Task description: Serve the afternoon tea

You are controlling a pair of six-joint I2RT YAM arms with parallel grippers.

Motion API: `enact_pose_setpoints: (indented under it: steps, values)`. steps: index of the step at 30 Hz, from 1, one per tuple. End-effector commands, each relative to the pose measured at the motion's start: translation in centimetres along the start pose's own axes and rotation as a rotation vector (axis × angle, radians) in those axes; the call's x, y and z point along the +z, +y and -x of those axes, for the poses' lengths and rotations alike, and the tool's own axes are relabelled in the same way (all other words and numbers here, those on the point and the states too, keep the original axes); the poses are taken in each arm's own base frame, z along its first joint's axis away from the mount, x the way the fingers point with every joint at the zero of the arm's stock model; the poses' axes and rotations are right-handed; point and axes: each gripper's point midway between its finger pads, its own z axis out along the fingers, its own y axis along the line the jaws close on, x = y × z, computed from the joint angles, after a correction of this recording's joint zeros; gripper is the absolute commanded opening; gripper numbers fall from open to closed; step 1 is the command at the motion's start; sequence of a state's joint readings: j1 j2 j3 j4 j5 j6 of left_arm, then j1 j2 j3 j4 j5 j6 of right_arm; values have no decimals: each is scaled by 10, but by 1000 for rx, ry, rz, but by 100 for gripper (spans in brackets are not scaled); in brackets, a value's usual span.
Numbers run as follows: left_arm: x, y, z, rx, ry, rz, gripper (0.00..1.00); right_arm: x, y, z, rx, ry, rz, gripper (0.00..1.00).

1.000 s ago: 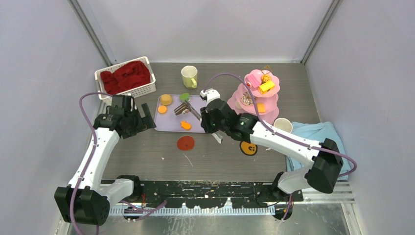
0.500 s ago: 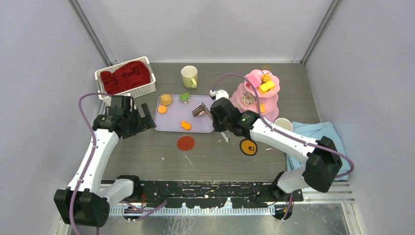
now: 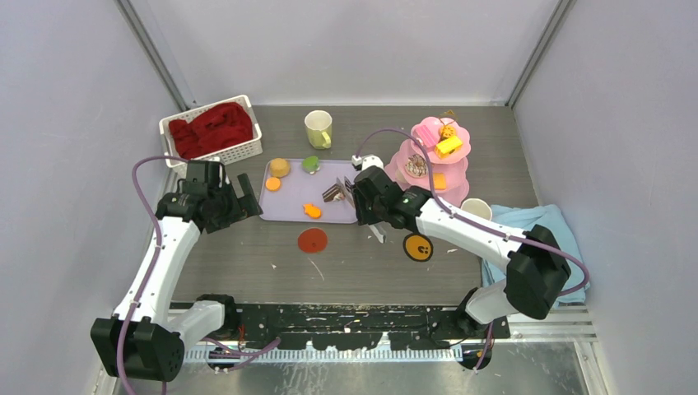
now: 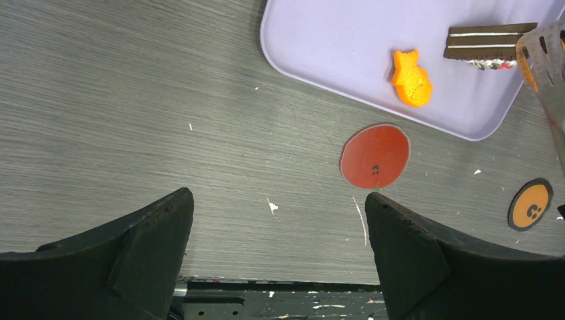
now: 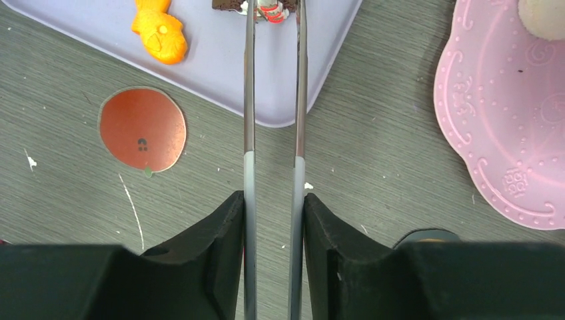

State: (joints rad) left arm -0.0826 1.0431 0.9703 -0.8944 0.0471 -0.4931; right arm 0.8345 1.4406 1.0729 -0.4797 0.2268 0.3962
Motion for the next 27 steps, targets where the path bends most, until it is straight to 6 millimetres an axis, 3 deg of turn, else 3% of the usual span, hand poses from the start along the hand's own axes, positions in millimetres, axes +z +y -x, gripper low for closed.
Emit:
enact_pose_setpoints:
  steps: [1,8,13,16,19,27]
  values:
    - [-4,-7,13,-6,-40,-30,100,-4,5,28,34,-83,25,42]
    - [-2,-7,13,-4,-38,-29,100,0,16,28,29,-67,82,45]
    - [-2,-6,12,-2,-38,-26,99,7,20,25,26,-50,95,41]
    - [-3,-5,12,1,-39,-22,100,6,19,24,24,-52,93,29]
    - [-3,-5,12,2,-40,-22,100,-2,15,27,29,-68,84,2]
    - [-2,-6,12,-1,-38,-26,100,-31,3,30,38,-113,69,1]
